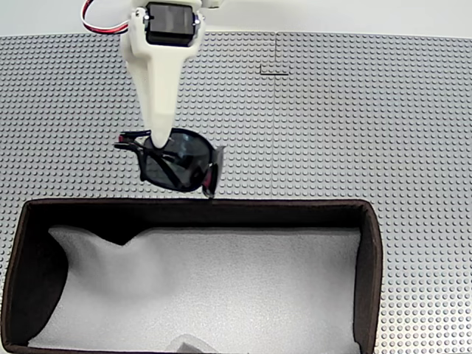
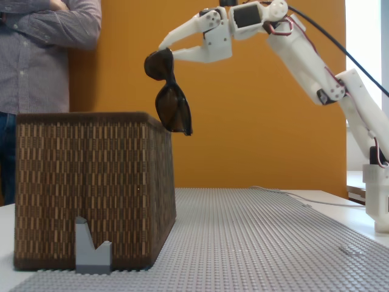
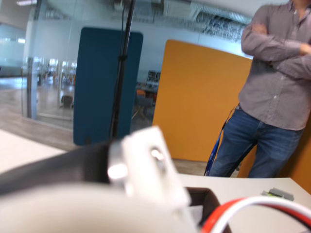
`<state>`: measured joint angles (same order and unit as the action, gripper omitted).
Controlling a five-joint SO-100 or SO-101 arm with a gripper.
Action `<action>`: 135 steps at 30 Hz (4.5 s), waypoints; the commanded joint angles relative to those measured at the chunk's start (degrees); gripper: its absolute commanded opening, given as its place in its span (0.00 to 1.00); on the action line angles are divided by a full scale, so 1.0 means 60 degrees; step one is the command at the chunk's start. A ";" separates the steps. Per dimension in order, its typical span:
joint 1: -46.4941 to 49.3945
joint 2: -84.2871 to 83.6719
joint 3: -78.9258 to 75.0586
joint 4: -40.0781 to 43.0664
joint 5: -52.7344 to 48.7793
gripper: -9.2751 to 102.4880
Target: Grasp a glasses and put it in the bin.
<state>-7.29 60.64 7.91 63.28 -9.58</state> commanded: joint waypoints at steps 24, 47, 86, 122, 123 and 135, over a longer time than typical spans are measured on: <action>0.0410 -0.3853 -0.2461 -0.5317 0.0645 0.08; 0.0410 -0.5156 -0.2446 -0.3823 0.0820 0.47; -0.0190 0.4482 -0.2461 0.4863 0.0015 0.08; 0.0923 1.4604 1.2026 -0.1084 0.0073 0.08; 0.0981 1.4707 1.2539 -0.1377 0.0088 0.08; 0.1553 1.5396 1.8062 -0.4790 0.0396 0.08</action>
